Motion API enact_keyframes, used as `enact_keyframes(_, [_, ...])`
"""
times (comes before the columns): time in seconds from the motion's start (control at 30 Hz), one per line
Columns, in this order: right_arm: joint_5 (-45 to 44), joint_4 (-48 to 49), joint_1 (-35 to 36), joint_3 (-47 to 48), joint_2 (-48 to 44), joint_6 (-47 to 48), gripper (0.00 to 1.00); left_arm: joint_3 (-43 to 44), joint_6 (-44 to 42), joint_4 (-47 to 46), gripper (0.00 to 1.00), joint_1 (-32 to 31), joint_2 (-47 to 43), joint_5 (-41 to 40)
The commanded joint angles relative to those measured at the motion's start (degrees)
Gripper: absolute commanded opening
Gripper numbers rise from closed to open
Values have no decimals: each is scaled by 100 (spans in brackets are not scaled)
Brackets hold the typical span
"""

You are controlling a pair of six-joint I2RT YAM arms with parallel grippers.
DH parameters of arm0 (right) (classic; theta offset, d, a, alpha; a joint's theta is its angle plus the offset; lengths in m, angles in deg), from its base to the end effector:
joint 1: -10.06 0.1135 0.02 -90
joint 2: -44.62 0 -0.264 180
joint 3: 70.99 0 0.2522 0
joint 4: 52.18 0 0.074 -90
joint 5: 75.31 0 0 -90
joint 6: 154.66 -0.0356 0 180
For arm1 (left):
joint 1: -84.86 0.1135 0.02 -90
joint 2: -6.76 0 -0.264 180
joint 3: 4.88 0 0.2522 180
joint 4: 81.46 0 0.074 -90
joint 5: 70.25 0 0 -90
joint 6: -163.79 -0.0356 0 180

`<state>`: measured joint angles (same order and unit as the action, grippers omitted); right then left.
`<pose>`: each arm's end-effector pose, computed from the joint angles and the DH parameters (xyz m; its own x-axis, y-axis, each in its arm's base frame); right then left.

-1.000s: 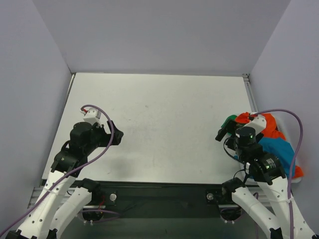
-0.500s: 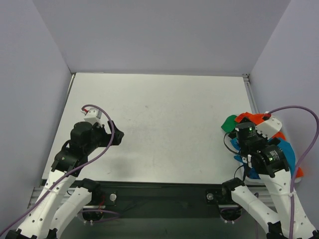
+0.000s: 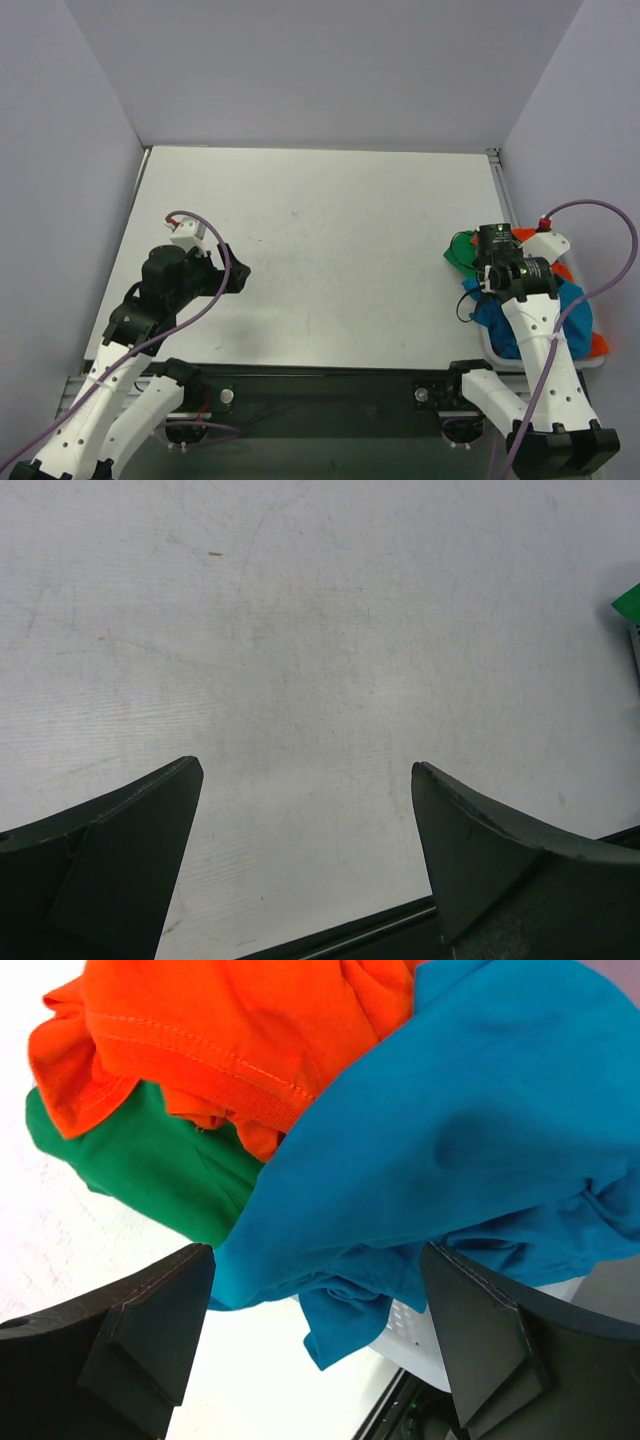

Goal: Fold and stack the t-shirts
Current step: Grab crumpled tshirt from bin with the right arm

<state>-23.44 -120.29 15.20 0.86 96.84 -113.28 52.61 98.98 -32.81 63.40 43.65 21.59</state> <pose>0.1647 -0.0073 0.3305 -0.2400 0.5710 -0.7851 0.7824 0.5925 0.1918 0.1314 -0.0529 0.3092 -0.5629 -0.2358 -0.7922 0.1685 0.9056 -0.3893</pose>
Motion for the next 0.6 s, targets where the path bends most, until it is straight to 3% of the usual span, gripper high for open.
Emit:
enact_keyframes(0.0, [156,178,-286,-148,77,-113,86,4,-85,-97,97,-43,-58,53])
enact_keyframes(0.1, [236,302,-462,-306,156,-112,79,4,-84,-97,97,-43,-50,53])
enact_keyframes(0.27, [429,407,-506,-447,174,-86,57,5,-84,-88,97,-61,-41,53])
enact_keyframes(0.4, [429,443,-506,-412,104,1,47,4,-84,-97,97,-61,-41,61])
enact_keyframes(0.5, [508,443,-506,-342,77,125,31,13,-93,-97,97,-61,-41,61])
enact_keyframes(0.57, [543,443,-506,-289,60,247,16,4,-93,-97,97,-61,-23,70])
